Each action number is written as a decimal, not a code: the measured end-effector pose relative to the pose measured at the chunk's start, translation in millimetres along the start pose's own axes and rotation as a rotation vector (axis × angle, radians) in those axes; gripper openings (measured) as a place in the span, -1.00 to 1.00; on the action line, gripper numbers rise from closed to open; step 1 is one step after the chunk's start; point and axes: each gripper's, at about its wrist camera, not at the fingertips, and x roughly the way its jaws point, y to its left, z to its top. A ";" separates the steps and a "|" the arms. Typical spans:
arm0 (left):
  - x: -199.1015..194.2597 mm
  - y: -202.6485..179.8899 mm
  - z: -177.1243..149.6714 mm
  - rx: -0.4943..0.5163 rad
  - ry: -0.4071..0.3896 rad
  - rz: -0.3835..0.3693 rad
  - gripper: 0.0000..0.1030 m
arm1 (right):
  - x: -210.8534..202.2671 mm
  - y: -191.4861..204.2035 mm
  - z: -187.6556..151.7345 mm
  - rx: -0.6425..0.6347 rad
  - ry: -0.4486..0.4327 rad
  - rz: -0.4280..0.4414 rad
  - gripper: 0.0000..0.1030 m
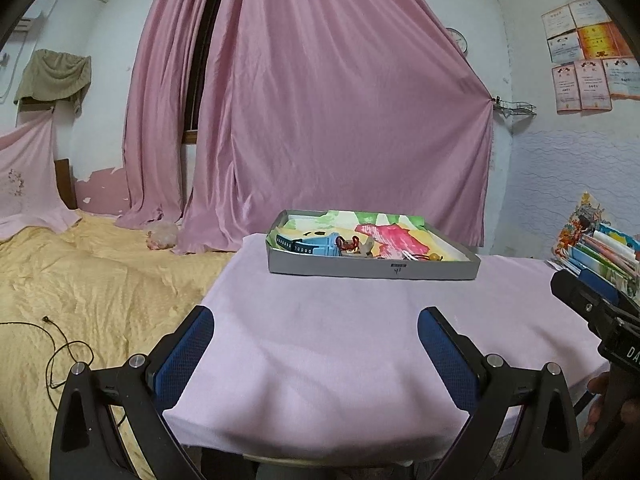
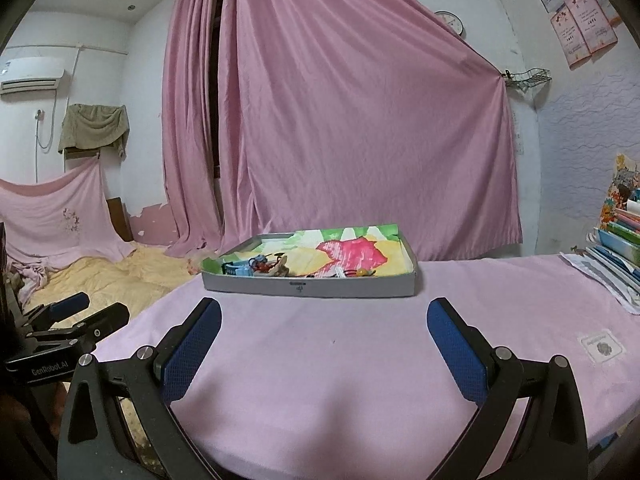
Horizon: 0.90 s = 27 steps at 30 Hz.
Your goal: Organize jewelry
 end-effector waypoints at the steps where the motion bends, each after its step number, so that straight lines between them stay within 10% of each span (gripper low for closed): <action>1: -1.6 0.2 -1.5 0.000 0.001 0.001 0.99 | -1.1 0.5 -1.7 0.001 0.001 0.000 0.97; 27: -14.8 3.5 -19.3 0.005 0.005 0.018 0.99 | -12.8 2.8 -22.7 -0.008 0.025 -0.013 0.97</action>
